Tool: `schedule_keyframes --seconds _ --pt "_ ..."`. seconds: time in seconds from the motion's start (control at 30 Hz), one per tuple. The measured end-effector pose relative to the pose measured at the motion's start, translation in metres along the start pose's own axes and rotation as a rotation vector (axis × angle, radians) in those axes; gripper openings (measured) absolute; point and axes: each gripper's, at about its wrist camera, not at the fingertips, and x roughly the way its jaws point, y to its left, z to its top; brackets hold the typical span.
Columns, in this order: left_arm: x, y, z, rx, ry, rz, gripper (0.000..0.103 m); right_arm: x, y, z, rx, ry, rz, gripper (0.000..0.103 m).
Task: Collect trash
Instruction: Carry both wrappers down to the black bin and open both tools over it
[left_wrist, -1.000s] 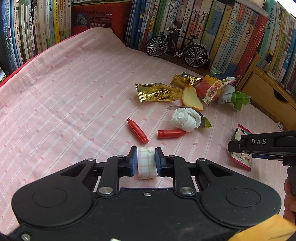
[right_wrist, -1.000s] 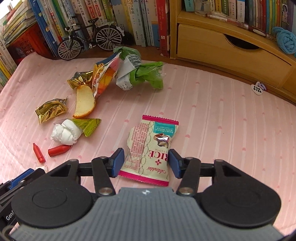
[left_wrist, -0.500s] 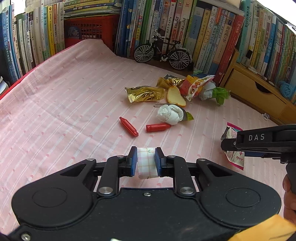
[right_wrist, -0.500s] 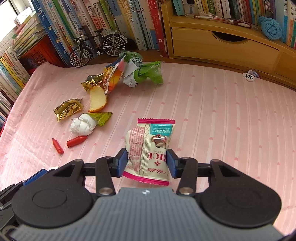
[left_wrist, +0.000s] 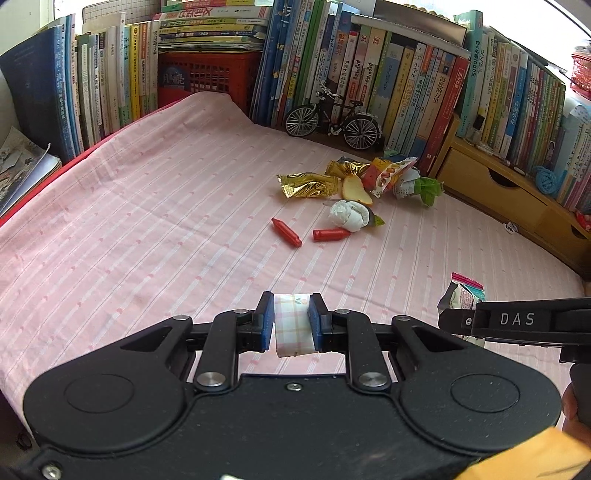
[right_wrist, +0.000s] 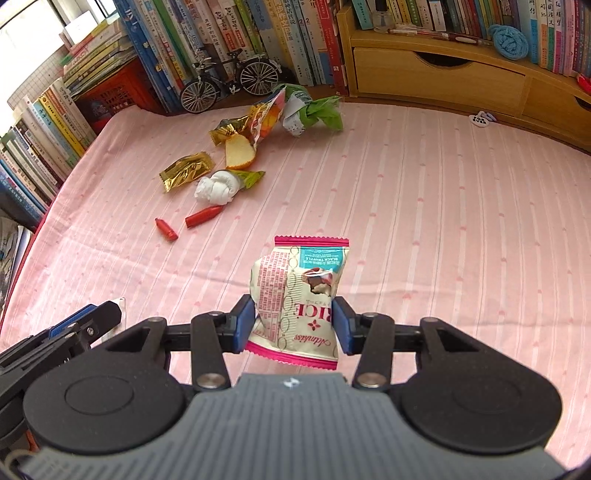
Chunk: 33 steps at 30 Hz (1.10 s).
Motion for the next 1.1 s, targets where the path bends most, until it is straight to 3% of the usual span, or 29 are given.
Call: schedule_keyframes --seconds 0.57,1.1 --pt "-0.118 0.106 -0.092 -0.05 0.011 0.034 0.019 -0.059 0.095 -0.118 -0.126 0.041 0.033 0.05" --pt "-0.163 0.206 -0.171 -0.115 0.09 0.082 0.019 -0.072 0.19 -0.216 -0.276 0.104 0.1 0.05"
